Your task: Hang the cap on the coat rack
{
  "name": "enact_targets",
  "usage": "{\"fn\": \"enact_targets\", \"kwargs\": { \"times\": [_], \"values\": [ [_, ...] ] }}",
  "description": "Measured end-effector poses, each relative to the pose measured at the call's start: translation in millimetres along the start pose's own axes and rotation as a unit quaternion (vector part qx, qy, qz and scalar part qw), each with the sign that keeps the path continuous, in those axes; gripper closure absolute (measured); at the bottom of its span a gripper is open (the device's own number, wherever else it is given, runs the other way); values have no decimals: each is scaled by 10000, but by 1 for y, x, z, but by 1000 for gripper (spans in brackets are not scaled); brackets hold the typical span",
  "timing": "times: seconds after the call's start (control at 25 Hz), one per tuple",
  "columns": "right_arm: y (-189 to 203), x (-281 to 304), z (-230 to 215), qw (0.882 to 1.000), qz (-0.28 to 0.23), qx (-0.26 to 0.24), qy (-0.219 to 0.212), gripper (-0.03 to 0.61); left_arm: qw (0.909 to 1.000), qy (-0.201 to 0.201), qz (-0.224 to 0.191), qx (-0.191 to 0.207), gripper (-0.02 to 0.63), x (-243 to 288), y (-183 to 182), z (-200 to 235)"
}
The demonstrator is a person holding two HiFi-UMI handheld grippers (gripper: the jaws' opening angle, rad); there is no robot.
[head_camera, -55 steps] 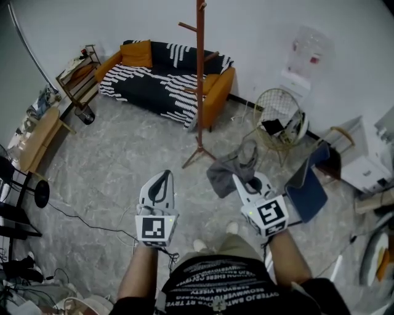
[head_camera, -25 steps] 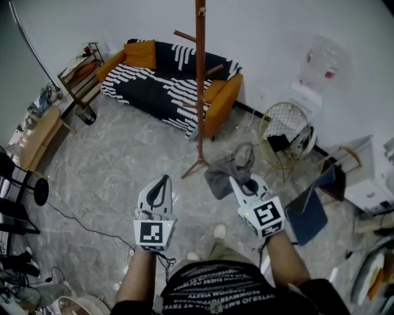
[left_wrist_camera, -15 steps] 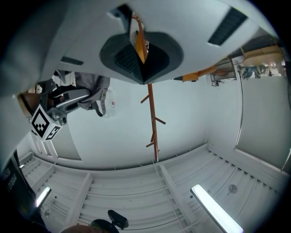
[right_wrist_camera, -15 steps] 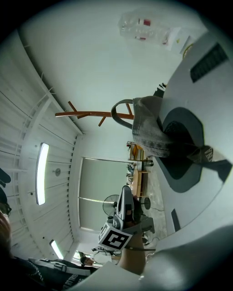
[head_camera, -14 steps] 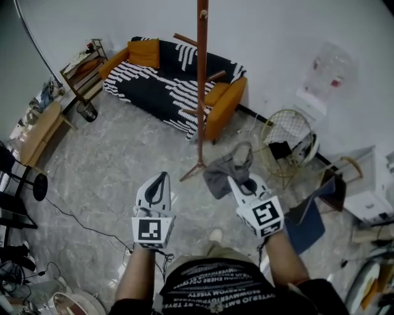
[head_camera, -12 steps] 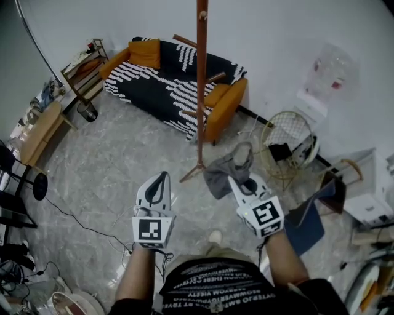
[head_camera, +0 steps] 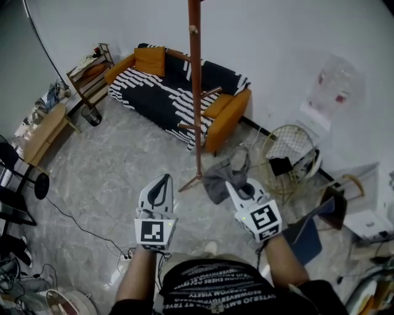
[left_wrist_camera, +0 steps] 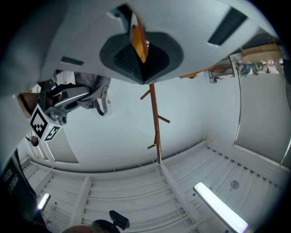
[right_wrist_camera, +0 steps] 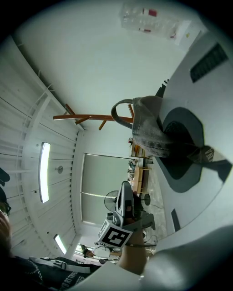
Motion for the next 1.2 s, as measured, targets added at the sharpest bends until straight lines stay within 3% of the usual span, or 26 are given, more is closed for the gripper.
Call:
{"fn": "enact_targets", "kwargs": {
  "times": [0.56, 1.2],
  "values": [
    [4, 25, -14, 9994, 65, 20, -326, 565, 9997, -187, 151, -73, 614, 19, 6, 5],
    [-4, 97, -23, 9991, 310, 62, -282, 565, 9998, 91, 153, -16, 614, 72, -3, 59]
  ]
}}
Point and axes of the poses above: the fingertips, and each gripper's own axes: x forward along the fingers, z to its left, y out of its underside, the point moved 3 cm from there along -x, backward along the fingers, and after that the axes turned 8 degrees about -x, right-handed, at the moved point
